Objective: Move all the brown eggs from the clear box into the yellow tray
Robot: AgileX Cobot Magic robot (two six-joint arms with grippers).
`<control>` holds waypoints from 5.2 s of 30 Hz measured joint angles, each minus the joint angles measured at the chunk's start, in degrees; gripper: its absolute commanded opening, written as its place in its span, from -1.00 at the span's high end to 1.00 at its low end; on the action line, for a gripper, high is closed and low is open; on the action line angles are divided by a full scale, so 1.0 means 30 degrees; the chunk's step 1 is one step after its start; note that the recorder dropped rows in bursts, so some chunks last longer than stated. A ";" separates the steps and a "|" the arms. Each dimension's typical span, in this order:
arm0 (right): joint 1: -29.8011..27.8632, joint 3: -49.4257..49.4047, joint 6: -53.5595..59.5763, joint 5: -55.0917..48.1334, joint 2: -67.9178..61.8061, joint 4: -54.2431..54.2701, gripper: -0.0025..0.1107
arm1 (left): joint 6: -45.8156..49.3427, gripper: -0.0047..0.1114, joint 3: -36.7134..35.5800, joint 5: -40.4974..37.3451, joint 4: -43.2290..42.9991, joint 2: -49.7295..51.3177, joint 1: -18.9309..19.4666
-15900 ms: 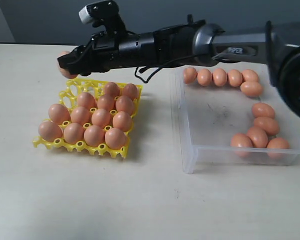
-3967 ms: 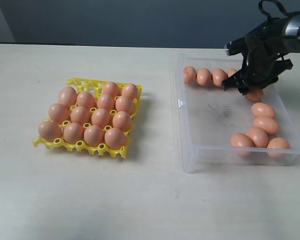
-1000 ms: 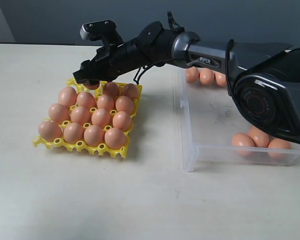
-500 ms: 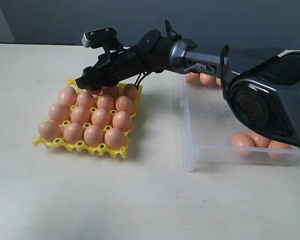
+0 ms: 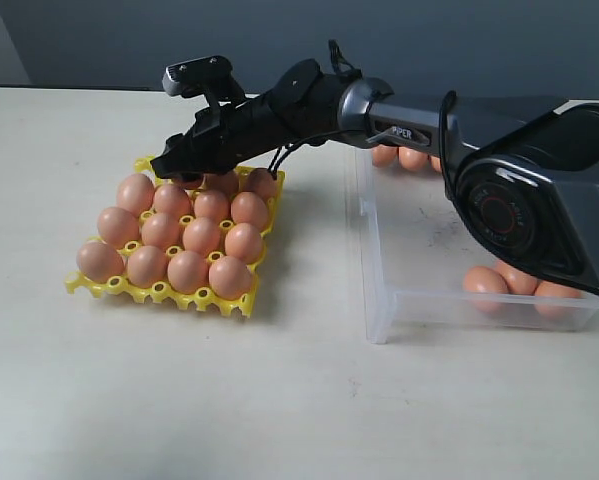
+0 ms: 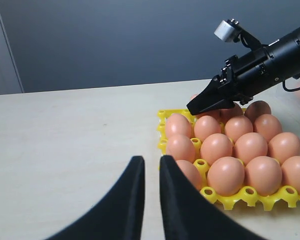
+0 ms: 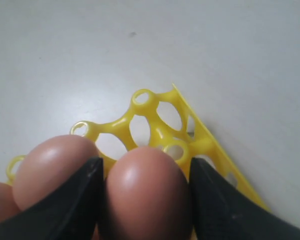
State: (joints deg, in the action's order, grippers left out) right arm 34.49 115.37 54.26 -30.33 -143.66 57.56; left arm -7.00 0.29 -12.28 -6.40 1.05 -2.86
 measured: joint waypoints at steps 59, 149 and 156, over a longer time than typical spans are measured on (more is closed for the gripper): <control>0.0000 0.0026 -1.5916 -1.1255 0.9184 -2.2001 0.88 | 0.0000 0.71 0.0000 0.0000 0.0000 0.0000 0.0000; -0.8769 -1.1715 -1.8959 -1.3307 2.1134 -1.9646 0.97 | 0.0000 0.71 0.0000 0.0000 0.0000 0.0000 0.0000; -0.8937 -1.3786 -1.3444 -1.3271 1.9820 -1.1581 0.97 | 0.0000 0.71 0.0000 0.0000 0.0000 0.0000 0.0000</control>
State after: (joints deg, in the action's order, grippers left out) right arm 7.68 74.01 13.93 -70.15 -84.20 22.81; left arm -7.00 0.29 -12.28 -6.40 1.05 -2.86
